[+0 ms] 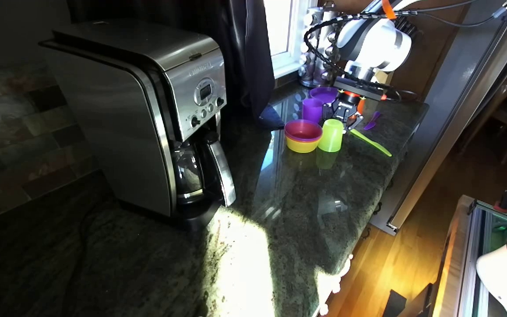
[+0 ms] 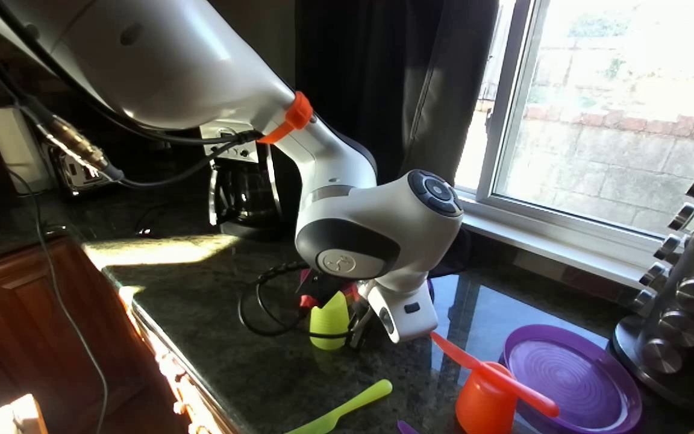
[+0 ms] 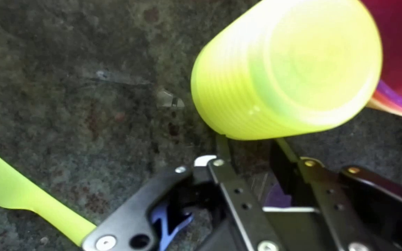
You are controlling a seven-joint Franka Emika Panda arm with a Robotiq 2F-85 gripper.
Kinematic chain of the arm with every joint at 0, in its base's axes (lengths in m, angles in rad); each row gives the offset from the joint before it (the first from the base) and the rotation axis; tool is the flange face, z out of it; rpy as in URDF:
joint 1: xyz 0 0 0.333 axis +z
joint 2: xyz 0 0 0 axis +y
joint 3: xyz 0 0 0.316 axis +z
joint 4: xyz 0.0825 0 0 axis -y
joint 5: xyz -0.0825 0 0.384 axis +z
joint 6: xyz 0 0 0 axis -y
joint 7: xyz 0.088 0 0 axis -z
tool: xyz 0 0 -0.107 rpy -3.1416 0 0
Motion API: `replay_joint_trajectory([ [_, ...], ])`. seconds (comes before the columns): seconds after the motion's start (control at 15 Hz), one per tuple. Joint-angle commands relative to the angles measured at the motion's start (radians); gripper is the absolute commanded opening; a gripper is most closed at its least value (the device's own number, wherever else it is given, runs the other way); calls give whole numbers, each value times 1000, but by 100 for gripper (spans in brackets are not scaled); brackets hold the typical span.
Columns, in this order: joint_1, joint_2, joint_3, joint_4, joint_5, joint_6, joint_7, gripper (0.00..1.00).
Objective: Remove the yellow knife from the top of the yellow cup then place the cup upside down.
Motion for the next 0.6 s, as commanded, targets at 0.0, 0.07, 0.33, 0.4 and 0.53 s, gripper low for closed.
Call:
replay_joint_trajectory([
  [0.0,-6,9,5,12,2,-13,-11,6],
  [0.07,-7,9,4,12,2,-15,-11,35],
  [0.33,-9,11,8,16,7,-26,-19,57],
  [0.4,-8,10,8,16,6,-25,-18,64],
  [0.53,-8,10,10,17,5,-28,-20,80],
])
